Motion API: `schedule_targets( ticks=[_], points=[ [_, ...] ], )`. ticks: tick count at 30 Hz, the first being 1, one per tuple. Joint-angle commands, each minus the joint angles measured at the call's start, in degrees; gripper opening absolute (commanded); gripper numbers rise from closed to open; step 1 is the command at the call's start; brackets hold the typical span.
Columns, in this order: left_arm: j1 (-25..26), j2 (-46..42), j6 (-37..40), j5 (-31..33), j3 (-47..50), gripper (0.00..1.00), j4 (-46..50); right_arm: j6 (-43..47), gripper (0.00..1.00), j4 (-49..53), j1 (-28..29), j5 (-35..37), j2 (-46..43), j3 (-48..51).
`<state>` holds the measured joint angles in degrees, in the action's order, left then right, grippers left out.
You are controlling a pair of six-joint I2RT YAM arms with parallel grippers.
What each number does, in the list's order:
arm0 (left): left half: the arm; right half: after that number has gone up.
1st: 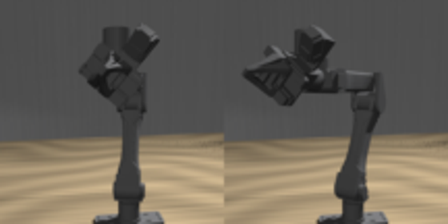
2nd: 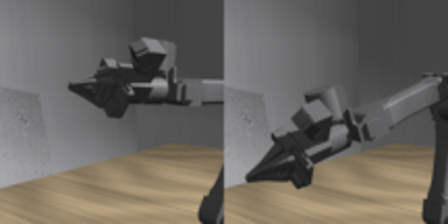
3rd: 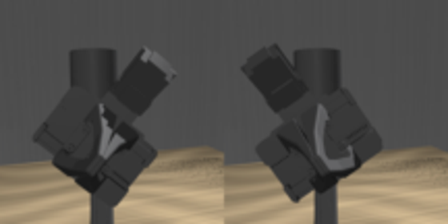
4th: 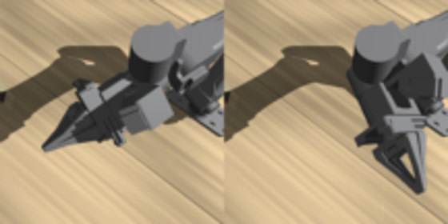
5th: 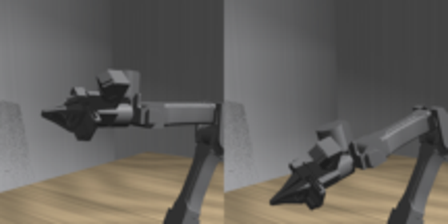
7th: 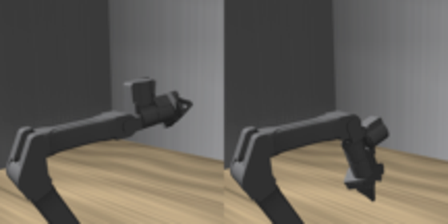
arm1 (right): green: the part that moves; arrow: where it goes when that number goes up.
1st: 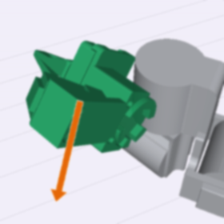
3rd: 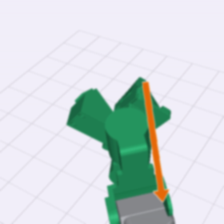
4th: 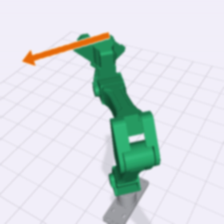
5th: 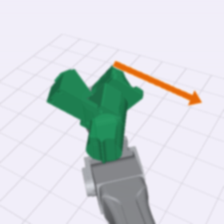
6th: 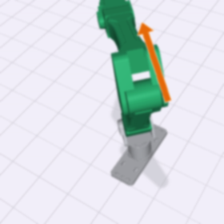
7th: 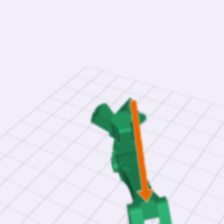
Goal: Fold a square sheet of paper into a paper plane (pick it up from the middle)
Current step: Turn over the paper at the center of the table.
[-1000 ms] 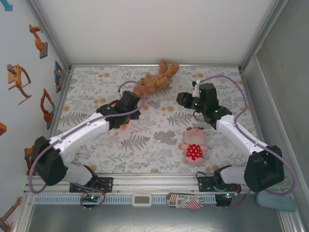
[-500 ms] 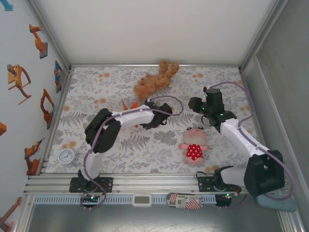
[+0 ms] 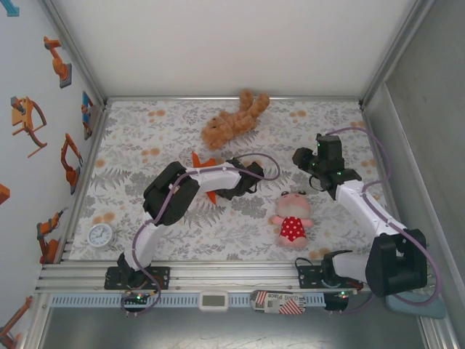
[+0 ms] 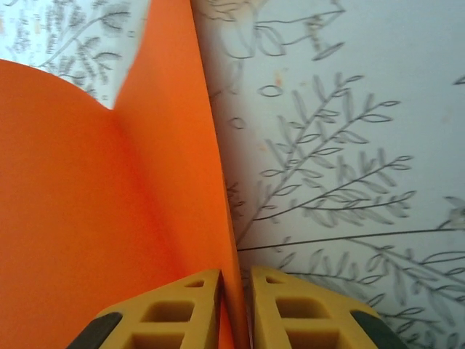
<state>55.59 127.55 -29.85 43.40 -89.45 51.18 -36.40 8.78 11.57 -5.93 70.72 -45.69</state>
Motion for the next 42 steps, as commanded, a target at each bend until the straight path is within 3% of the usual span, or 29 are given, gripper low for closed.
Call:
schedule_targets(
  ticks=[1,13,22,34,42],
  points=[
    [0.31,0.86,2.07,-3.19,-1.53,0.20,-0.93,-1.10,0.36,0.20,-0.55,-0.81,0.79,0.68],
    [0.39,2.70,4.25,-6.46,-3.67,0.25,-1.17,-2.41,0.35,-1.09,-0.52,-3.36,2.46,0.69],
    [0.39,1.22,4.09,-13.61,-4.06,0.34,-3.38,-2.53,0.35,-1.00,-0.67,-2.68,1.13,0.87],
    [0.45,-5.55,-3.95,-27.40,-2.22,0.49,-10.99,-2.88,0.35,-0.27,-1.03,-0.50,-0.58,1.31],
    [2.10,-15.19,-13.79,-41.94,8.75,0.55,-24.37,-3.44,0.39,3.13,-1.26,1.00,-1.50,-0.08]
  ],
)
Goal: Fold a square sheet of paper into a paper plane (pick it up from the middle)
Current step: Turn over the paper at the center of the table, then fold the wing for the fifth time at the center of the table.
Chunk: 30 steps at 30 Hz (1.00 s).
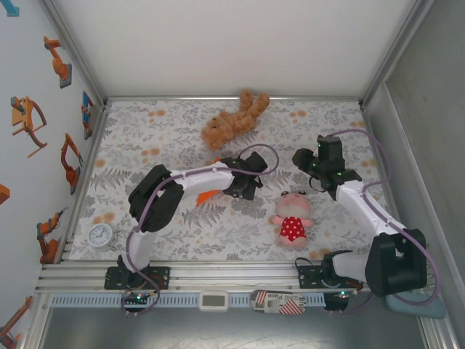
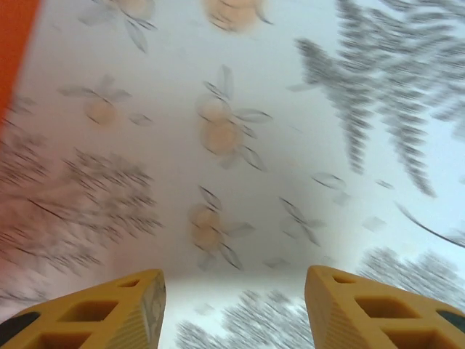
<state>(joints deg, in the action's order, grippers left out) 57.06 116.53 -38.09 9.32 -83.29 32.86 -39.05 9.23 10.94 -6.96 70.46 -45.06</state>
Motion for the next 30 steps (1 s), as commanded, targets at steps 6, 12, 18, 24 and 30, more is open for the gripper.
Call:
schedule_targets(
  ticks=[6,12,18,24,30],
  points=[
    [0.55,-13.49,-8.45,-8.92,10.00,0.60,-11.18,1.59,0.42,3.29,-0.48,-3.72,1.10,-3.07],
    [-3.88,-21.57,-9.21,-5.11,17.57,0.69,-11.52,-0.55,0.50,-0.18,-0.05,-9.04,4.32,-2.64],
    [-10.58,-23.11,-9.63,-5.19,22.84,0.72,-13.77,-2.75,0.53,-4.76,0.96,-15.95,7.59,-1.94],
    [-14.06,-20.93,-9.31,-6.35,23.51,0.73,-15.97,-2.35,0.59,-8.39,2.28,-19.80,9.17,-1.35],
    [-15.62,-18.29,-10.14,-7.42,23.86,0.73,-18.11,-2.52,0.63,-7.83,3.21,-18.80,9.98,-1.60]
  ],
)
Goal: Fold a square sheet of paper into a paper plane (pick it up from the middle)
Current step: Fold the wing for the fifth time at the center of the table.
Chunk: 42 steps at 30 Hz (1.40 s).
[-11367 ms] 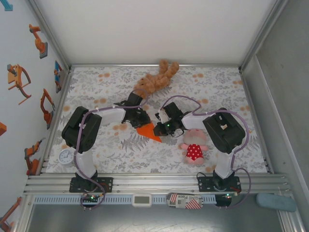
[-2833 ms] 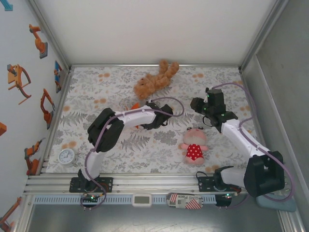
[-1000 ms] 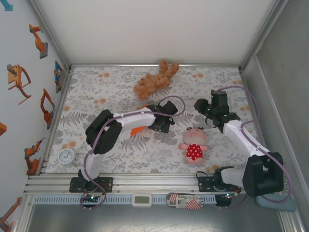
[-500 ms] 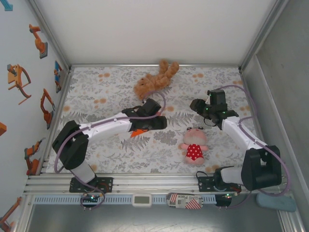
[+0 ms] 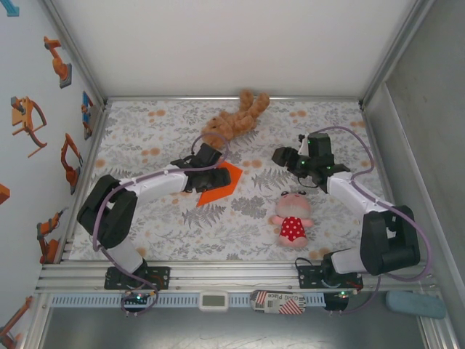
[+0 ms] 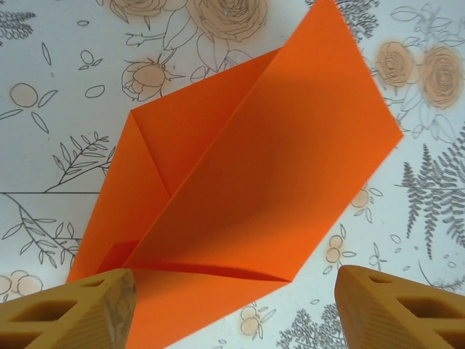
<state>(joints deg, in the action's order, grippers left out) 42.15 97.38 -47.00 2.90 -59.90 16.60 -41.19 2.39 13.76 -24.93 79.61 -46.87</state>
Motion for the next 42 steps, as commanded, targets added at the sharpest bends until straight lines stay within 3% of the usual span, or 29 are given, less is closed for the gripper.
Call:
schedule_targets(
  ticks=[1,9,16,27,34,42],
  points=[
    [-0.90,1.05,-1.37,-1.21,0.53,0.72,-2.25,-0.47,0.63,-0.99,0.41,-0.99,0.97,0.20],
    [-1.80,3.24,-2.18,-2.58,1.56,0.69,-4.31,-1.20,0.61,-0.93,1.71,-2.00,3.53,-0.60],
    [-2.70,4.14,-4.02,-2.90,4.05,0.57,-6.45,-4.37,0.57,-3.21,4.73,-5.34,7.53,-0.85],
    [-3.00,4.86,-6.94,-2.90,6.50,0.41,-7.14,-14.68,0.48,-7.58,15.12,-7.49,15.09,-1.47],
    [-3.00,5.48,-9.20,-2.92,6.90,0.39,-5.87,-25.13,0.45,-16.34,20.49,-4.73,19.30,0.25],
    [-2.96,5.66,-10.40,-3.66,6.67,0.37,-5.17,-27.62,0.45,-13.47,23.02,-1.46,23.59,-2.85]
  ],
)
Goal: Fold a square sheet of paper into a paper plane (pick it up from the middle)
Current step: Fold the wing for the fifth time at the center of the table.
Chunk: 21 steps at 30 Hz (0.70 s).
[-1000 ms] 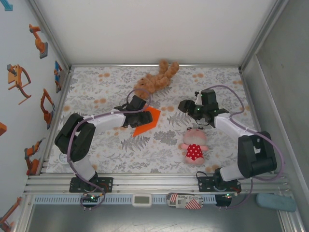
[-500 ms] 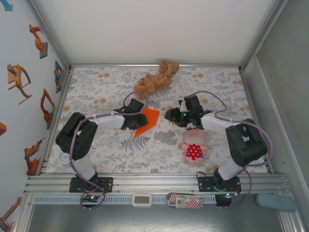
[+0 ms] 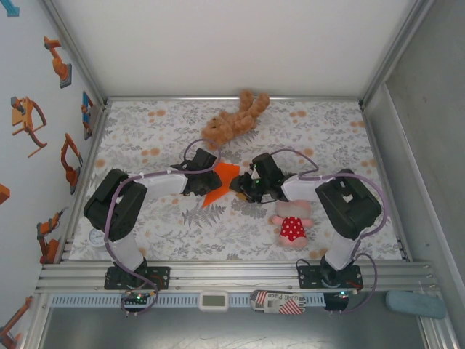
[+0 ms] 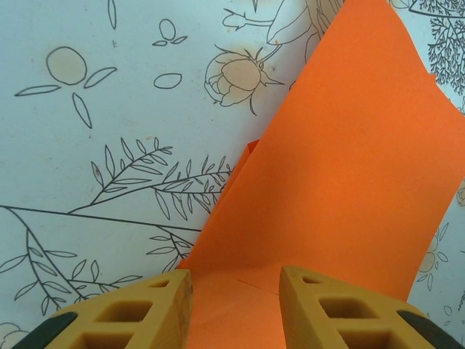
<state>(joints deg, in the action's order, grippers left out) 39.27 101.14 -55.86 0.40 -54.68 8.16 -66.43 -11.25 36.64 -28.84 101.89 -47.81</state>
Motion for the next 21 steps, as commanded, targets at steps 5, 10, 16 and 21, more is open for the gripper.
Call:
schedule_targets(
  ticks=[5,10,16,21],
  points=[
    [-0.13,2.04,-1.68,-1.19,1.41,0.36,3.77,-2.03,0.39,-0.84,0.36,2.47,2.94,-3.13],
    [-0.11,2.21,-1.67,-1.33,1.24,0.32,4.19,-1.71,0.34,-1.39,0.36,2.89,4.57,-4.51],
    [-0.07,2.18,-1.82,-1.36,1.36,0.31,4.38,-2.27,0.30,-4.07,0.35,3.01,6.03,-4.63],
    [-0.20,1.71,-1.28,-1.63,0.79,0.31,4.98,-5.18,0.26,-12.45,0.17,2.32,5.53,-1.73]
  ],
)
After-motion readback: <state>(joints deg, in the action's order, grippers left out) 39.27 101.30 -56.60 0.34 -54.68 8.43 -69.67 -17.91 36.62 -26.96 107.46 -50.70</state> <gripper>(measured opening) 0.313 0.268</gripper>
